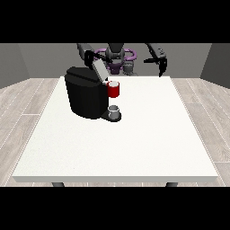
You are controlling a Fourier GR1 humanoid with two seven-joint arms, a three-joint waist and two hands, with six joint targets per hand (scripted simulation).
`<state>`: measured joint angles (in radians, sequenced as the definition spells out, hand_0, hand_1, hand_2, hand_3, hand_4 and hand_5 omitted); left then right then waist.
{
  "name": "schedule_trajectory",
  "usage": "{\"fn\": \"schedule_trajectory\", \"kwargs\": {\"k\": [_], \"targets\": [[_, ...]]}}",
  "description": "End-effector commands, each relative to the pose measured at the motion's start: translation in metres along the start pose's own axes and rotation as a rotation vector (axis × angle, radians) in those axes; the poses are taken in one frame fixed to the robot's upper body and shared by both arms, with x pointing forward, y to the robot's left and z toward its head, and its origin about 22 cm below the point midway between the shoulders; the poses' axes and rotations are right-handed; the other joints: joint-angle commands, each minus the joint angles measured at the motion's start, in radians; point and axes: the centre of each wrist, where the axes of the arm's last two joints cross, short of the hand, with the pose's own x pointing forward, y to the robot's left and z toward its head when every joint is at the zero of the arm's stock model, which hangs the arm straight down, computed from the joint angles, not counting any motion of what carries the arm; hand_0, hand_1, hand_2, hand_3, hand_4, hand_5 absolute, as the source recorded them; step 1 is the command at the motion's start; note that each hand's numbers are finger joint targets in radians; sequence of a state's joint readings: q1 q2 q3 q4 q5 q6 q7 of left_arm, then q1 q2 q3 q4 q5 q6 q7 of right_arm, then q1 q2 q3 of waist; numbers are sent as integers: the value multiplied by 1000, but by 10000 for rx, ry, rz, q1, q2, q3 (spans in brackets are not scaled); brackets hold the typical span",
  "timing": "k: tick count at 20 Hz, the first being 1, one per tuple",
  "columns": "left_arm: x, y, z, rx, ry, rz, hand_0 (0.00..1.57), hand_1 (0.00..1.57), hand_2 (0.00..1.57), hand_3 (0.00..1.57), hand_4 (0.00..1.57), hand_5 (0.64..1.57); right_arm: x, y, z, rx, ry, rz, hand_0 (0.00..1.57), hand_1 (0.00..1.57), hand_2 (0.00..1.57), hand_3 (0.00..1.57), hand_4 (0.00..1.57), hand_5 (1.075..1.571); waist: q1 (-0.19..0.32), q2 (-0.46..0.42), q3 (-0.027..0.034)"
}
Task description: Insert the coffee pod into the coffee machine and close the lid
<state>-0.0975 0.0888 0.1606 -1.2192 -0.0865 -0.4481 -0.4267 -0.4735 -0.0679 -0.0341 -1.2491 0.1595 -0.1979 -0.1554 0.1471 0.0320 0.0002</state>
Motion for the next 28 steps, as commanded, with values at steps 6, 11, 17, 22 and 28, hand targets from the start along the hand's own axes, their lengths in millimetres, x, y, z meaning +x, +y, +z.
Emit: {"fn": "schedule_trajectory", "kwargs": {"k": [6,11,17,22,28], "targets": [[4,16,6,289,-303,73,0,0,0,0,334,1571,-15,11,-13,-95,84,-118,0,0,0,0,420,1571,-62,419,-1],[10,9,0,-174,-389,-73,0,0,0,0,298,1571,-2,-3,-37,-196,12,-90,0,0,0,0,435,1571,214,450,0],[9,11,-4,-302,-313,26,0,0,0,0,385,1571,13,-1,-54,-263,-187,-98,0,0,0,0,385,1571,451,855,-1],[-6,12,-7,496,-405,80,0,0,0,0,354,1571,22,20,-55,602,-885,-137,0,0,0,0,396,1571,-114,1017,-4],[-1,18,-12,276,-335,-98,0,0,0,0,354,1571,45,39,-64,869,-1240,563,0,0,0,0,421,1571,405,1070,-6]]}}
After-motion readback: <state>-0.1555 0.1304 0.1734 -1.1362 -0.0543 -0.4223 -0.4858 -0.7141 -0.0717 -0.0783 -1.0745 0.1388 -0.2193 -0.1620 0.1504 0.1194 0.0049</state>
